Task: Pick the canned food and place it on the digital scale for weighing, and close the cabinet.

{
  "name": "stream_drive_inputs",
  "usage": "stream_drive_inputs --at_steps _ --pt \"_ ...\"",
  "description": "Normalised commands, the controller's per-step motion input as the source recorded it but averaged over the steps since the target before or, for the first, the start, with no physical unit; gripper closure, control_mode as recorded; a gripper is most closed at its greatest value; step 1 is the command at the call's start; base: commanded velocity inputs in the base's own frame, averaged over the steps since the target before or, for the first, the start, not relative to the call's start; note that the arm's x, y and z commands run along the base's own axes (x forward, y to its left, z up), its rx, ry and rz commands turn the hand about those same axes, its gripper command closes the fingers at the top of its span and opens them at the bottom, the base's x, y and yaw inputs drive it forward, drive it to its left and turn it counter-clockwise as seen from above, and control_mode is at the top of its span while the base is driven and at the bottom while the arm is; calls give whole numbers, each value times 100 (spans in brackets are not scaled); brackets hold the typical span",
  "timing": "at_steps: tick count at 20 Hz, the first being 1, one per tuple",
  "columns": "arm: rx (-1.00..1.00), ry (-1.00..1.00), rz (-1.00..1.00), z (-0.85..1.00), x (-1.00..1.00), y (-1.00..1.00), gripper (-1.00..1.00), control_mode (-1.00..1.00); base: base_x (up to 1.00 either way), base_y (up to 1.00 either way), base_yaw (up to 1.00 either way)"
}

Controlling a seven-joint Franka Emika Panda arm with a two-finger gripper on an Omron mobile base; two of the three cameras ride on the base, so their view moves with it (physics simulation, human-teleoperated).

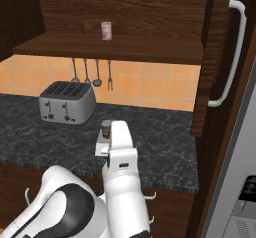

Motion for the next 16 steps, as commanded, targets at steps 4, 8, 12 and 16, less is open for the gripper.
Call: stream_drive_inputs --at_steps 4,8,12,16 --pt "6 -15 -22 -2 -100 -44 -100 -100 0 0 0" --pt "5 -10 -18 -14 -75 -30 -100 -100 0 0 0" --pt "14 1 -20 22 -29 -72 -100 -100 0 0 0" --pt "4 0 -15 7 32 -47 -100 -100 0 0 0"
